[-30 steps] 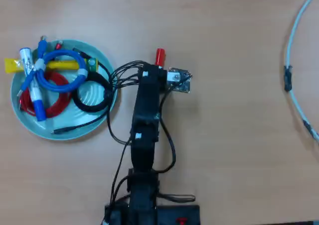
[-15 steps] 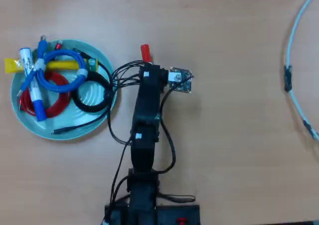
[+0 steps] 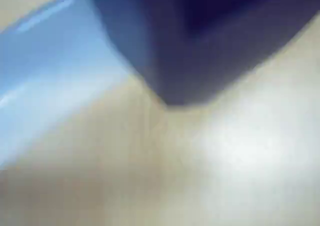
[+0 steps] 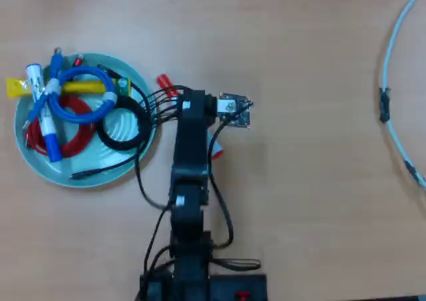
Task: Pick up the red pen and put it in the green bowl
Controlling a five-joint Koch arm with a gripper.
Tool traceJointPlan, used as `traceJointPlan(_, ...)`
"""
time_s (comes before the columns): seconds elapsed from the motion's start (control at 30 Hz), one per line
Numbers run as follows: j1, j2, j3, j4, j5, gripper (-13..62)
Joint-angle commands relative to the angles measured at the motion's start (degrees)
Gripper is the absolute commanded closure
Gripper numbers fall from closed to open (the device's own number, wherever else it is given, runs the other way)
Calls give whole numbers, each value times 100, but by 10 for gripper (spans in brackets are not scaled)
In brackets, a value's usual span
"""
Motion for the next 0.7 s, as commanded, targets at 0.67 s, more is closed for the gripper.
traceJointPlan(0.67,-1872,2021,-1494,-9,-2637,567)
